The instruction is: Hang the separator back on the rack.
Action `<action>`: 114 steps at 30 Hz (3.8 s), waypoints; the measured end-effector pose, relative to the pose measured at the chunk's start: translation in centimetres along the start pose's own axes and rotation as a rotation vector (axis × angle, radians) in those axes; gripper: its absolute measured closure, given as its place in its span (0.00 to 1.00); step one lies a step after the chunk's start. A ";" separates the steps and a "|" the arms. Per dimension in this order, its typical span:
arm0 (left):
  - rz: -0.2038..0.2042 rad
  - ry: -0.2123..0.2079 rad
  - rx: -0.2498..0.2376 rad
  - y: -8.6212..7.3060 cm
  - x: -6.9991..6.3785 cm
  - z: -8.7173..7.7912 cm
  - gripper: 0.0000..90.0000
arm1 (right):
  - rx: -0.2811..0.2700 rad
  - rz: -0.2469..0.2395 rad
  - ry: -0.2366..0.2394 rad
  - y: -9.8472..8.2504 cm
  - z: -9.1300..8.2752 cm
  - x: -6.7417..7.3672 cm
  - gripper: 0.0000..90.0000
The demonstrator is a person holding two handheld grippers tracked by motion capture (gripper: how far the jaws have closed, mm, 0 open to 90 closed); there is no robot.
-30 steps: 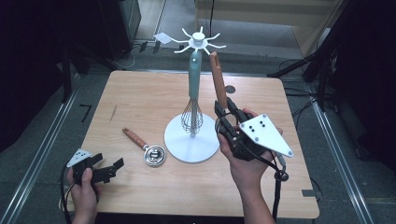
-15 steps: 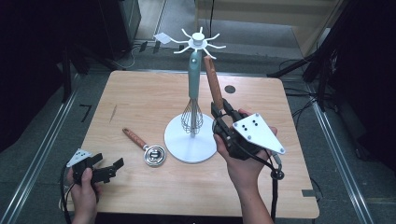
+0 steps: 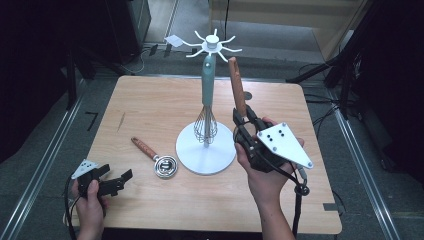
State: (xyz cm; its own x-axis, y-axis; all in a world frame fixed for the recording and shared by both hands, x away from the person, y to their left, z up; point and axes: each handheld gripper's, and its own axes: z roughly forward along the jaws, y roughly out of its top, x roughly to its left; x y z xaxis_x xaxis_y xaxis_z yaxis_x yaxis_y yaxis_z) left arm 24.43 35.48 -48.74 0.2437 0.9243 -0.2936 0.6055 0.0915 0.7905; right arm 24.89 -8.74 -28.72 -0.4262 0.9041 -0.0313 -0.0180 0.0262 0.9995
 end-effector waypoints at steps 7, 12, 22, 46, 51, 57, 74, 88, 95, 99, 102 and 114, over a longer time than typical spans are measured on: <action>0.000 -0.002 0.001 0.0 0.0 0.0 0.00 | 0.010 -0.008 -0.003 0.0 0.6 0.3 0.80; -0.001 -0.003 0.002 0.0 0.1 0.0 0.00 | 0.019 -0.013 -0.010 0.0 1.0 0.5 0.80; -0.003 -0.001 -0.001 0.0 0.0 0.0 0.00 | 0.040 0.000 0.033 -0.3 1.6 0.3 0.75; -0.003 -0.001 0.001 0.0 0.0 0.0 0.00 | -0.005 -0.018 -0.034 -0.1 3.5 -2.2 1.00; -0.003 -0.001 0.001 0.0 0.0 0.0 0.00 | -0.012 0.014 -0.021 0.3 4.4 -2.6 1.00; 0.000 -0.002 0.003 0.0 0.0 0.0 0.00 | -0.035 0.025 0.006 1.5 5.3 -2.9 1.00; -0.002 -0.004 0.007 0.0 0.1 0.1 0.00 | -0.091 -0.012 0.112 3.9 5.6 -1.7 1.00; -0.002 -0.005 0.010 0.1 0.1 0.1 0.00 | -0.153 -0.020 0.110 5.9 5.1 -1.8 1.00; -0.001 -0.005 0.010 0.1 0.1 0.1 0.00 | -0.179 -0.018 0.146 6.4 4.7 -1.2 1.00; -0.001 -0.003 0.010 0.1 0.1 0.1 0.00 | -0.182 -0.019 0.168 6.4 4.7 -0.6 1.00; -0.002 -0.002 0.010 0.1 0.1 0.1 0.00 | -0.179 -0.022 0.187 6.3 4.7 0.0 1.00; -0.002 -0.004 0.010 0.1 0.1 0.1 0.00 | -0.164 -0.032 0.214 6.3 5.0 1.4 1.00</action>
State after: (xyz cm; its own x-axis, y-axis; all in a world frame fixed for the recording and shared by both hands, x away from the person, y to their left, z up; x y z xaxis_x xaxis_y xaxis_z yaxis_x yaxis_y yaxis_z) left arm 24.54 35.57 -48.76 0.2457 0.9226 -0.2972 0.6134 0.0894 0.7847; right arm 28.70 -5.19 -22.39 -0.6040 0.7929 -0.0810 -0.1738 -0.0319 0.9843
